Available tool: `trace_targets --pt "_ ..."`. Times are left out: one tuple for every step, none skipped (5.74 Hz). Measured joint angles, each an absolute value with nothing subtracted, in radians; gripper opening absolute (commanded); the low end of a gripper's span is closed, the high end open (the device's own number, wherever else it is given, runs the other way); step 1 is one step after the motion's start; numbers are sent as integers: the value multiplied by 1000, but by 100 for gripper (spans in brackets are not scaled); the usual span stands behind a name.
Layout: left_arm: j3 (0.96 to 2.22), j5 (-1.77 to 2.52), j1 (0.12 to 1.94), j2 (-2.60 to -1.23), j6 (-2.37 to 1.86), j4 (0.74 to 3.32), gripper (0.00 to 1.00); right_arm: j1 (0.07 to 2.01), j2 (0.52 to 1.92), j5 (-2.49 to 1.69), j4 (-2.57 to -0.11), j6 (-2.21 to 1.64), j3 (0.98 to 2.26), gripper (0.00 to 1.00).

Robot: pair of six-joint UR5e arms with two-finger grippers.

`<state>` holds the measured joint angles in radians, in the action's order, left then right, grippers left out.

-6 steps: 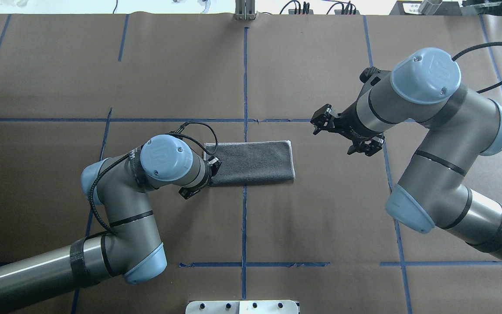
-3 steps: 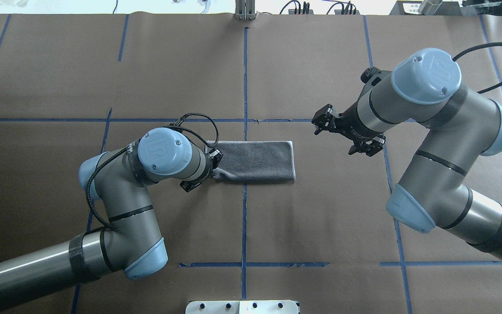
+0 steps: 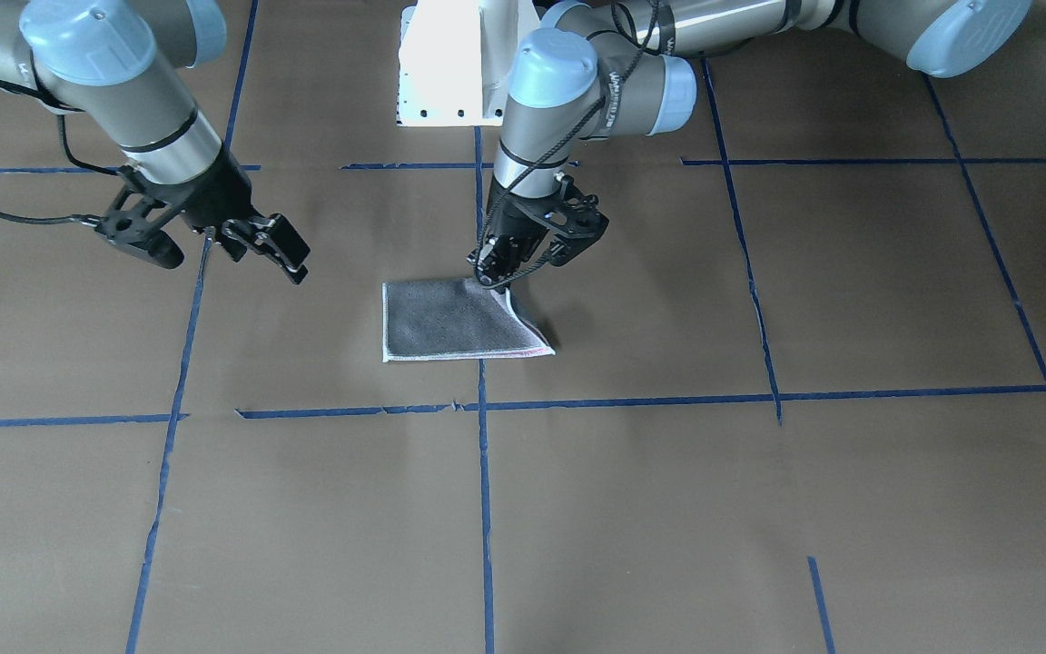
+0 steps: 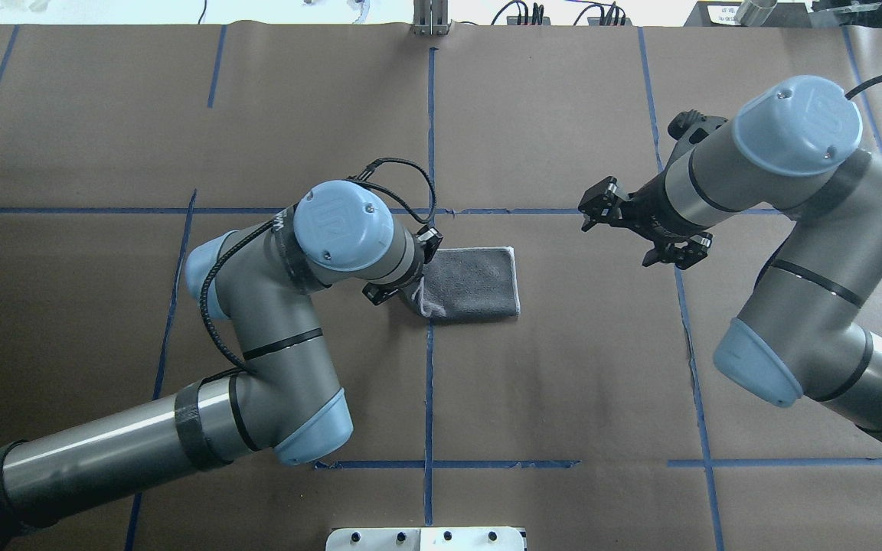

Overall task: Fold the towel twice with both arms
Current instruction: 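Grasp the folded towel's end with the left gripper and fold it over the other half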

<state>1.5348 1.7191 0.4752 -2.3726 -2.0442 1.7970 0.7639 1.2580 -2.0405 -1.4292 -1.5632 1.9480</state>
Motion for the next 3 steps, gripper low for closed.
trace_targets --pt "1485 1682 447 -2434 -2043 1797 0 784 1296 -2042 -1430 -1524 1967 100" --pt "1449 1619 398 -2481 -2042 1799 0 794 1314 -2043 -1430 -1506 1971 100" --pt "1396 1579 367 -2534 -2039 1802 0 797 1321 -2043 -1430 -1500 1971 100"
